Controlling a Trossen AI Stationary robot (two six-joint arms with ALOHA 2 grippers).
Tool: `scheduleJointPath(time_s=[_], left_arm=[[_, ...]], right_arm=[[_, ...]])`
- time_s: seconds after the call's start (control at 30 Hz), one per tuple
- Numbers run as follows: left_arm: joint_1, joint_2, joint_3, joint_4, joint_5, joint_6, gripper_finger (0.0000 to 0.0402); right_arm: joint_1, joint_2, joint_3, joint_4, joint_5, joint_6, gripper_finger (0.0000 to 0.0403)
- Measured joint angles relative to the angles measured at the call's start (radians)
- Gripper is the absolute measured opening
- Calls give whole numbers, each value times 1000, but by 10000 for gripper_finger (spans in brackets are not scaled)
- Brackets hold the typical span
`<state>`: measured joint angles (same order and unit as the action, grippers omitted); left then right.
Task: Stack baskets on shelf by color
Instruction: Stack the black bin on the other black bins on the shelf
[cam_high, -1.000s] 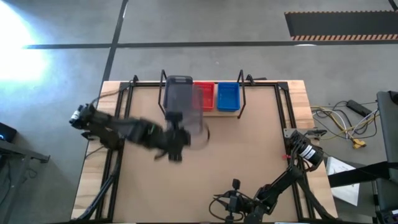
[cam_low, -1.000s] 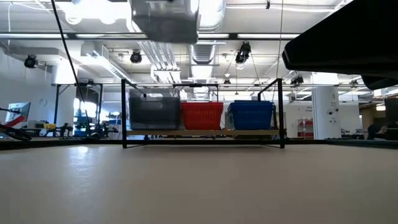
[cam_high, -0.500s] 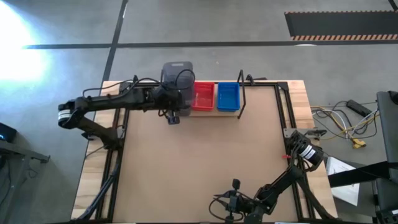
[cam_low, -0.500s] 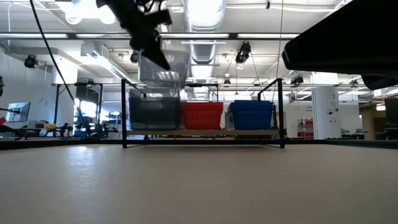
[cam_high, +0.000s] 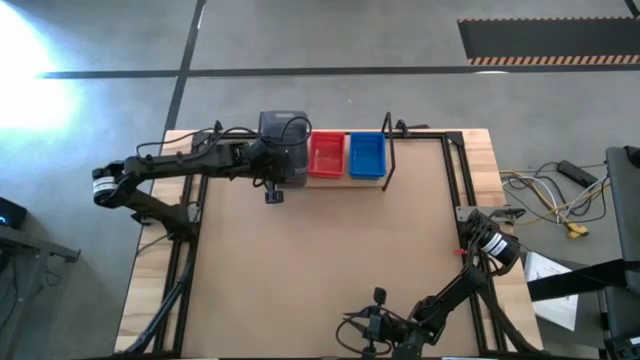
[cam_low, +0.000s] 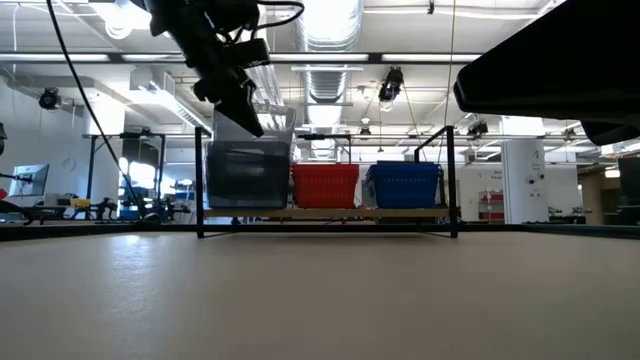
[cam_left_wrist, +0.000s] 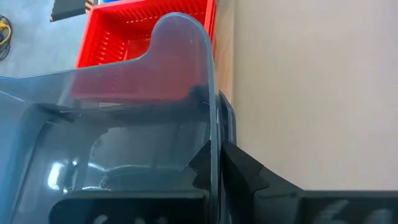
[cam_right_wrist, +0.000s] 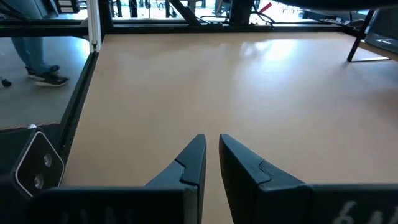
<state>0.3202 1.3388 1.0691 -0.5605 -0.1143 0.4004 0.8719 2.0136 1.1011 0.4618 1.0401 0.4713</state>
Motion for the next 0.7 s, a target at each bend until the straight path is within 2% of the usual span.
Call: scheduleJointPath(time_s=[0.23,0.43,0.53,0.7], left_arm=[[1,0,0,3,0,0,14],[7,0,1,3,-2,1,85],[7,-1,19,-28,-35,1,119],[-1,-5,112,-144,-102,-78,149]], right_arm=[[0,0,0,0,0,0,38],[0,0,0,0,0,0,38],[0,0,0,0,0,0,38],[0,0,0,0,0,0,38]])
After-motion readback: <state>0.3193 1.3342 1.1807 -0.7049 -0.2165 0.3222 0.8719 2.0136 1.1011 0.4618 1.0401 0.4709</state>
